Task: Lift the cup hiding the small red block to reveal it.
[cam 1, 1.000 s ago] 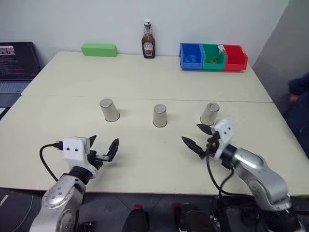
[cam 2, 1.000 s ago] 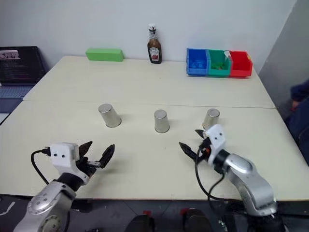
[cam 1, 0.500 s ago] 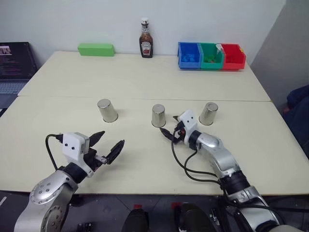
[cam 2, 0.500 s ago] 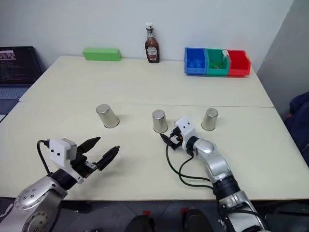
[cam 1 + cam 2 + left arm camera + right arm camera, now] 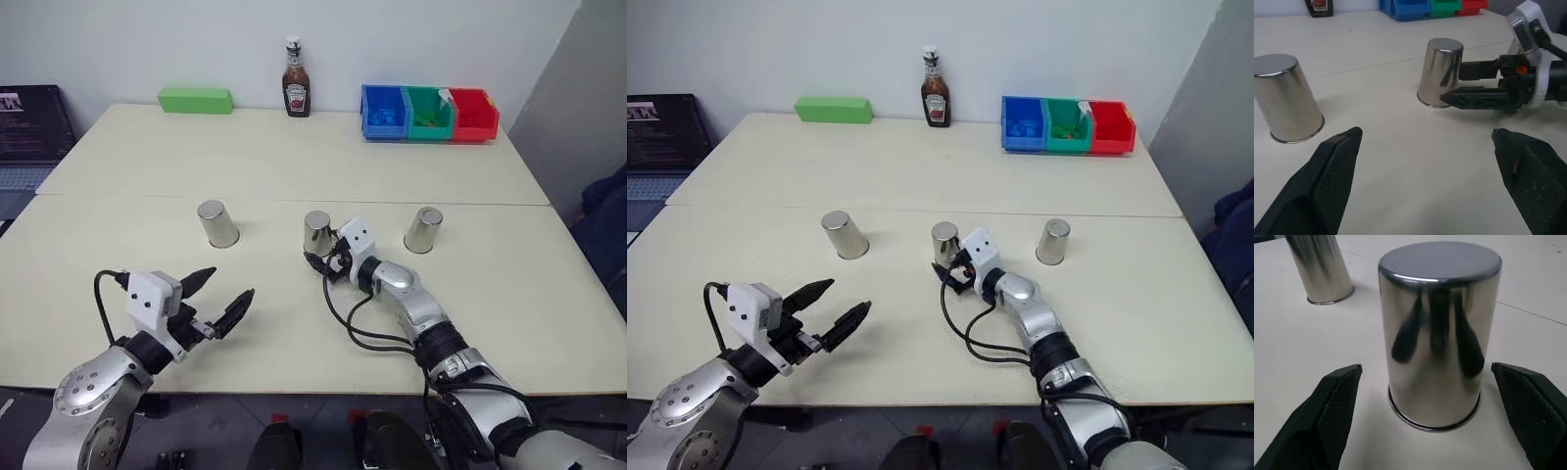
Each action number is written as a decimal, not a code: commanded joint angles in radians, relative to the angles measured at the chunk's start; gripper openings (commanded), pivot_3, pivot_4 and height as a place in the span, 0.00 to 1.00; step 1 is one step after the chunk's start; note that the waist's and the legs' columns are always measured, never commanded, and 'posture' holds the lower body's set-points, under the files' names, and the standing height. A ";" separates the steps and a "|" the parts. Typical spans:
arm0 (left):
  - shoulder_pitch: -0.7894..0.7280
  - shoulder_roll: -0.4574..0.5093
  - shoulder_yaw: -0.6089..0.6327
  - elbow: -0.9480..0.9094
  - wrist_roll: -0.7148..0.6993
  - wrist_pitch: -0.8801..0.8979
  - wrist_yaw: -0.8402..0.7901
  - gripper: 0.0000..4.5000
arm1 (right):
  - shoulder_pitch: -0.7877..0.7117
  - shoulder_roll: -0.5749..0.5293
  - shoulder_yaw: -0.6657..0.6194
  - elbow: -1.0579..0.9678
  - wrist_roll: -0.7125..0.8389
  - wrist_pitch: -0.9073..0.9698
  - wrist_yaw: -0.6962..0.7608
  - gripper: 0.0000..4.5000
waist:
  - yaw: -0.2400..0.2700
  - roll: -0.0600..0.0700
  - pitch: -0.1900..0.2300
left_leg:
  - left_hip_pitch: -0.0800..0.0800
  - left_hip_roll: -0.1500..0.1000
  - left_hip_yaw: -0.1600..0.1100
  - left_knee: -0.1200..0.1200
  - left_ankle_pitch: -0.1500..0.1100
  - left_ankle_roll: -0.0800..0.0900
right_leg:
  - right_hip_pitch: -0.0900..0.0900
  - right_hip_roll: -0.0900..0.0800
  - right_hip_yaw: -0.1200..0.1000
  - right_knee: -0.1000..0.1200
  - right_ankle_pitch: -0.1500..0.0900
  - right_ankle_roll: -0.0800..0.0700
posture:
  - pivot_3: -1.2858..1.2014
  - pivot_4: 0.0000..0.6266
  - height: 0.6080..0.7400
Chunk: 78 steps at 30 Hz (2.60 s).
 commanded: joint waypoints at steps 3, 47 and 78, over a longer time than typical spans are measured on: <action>-0.012 0.021 0.002 -0.012 -0.016 -0.004 -0.007 1.00 | -0.075 0.025 -0.041 0.086 -0.017 -0.082 -0.019 1.00 | -0.001 0.000 0.000 | 0.000 0.000 0.000 0.000 0.000 0.000 | 0.000 0.000 0.000 0.000 0.000 0.000 | 0.52 0.24 1.00; -0.058 0.017 -0.063 0.028 -0.005 0.001 -0.006 1.00 | 0.357 -0.185 -0.103 -0.763 0.050 0.361 -0.031 0.61 | -0.001 0.002 0.001 | -0.001 0.000 0.000 0.000 0.000 0.000 | -0.002 0.001 0.000 0.001 -0.003 0.005 | 0.52 0.24 1.00; 0.027 0.025 -0.058 -0.064 0.019 0.048 0.076 1.00 | 0.843 -0.434 -0.280 -1.340 0.290 0.489 0.084 0.99 | 0.004 0.002 0.001 | 0.000 0.000 0.000 -0.001 0.000 0.000 | 0.000 0.000 0.000 -0.001 -0.003 0.005 | 0.52 0.24 1.00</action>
